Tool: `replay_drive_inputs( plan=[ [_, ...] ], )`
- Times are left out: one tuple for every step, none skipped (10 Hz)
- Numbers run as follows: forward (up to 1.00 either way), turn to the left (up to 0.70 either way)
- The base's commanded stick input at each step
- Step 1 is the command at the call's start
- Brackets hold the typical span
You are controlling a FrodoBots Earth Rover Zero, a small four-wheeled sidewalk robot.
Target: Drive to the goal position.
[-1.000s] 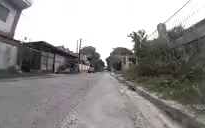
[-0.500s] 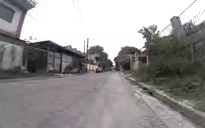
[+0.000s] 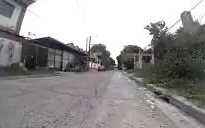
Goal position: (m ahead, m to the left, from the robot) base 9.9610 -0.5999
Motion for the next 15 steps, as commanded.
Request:
replay_drive_inputs(
  plan=[
    [1.00, -0.40],
    [1.00, -0.31],
    [1.00, -0.11],
    [1.00, 0.00],
    [1.00, 0.00],
    [1.00, 0.00],
    [1.00, 0.00],
    [1.00, 0.00],
    [1.00, 0.00],
    [1.00, 0.00],
    [1.00, 0.00],
    [1.00, 0.00],
    [1.00, 0.00],
    [1.00, 0.00],
    [1.00, 0.00]
  ],
)
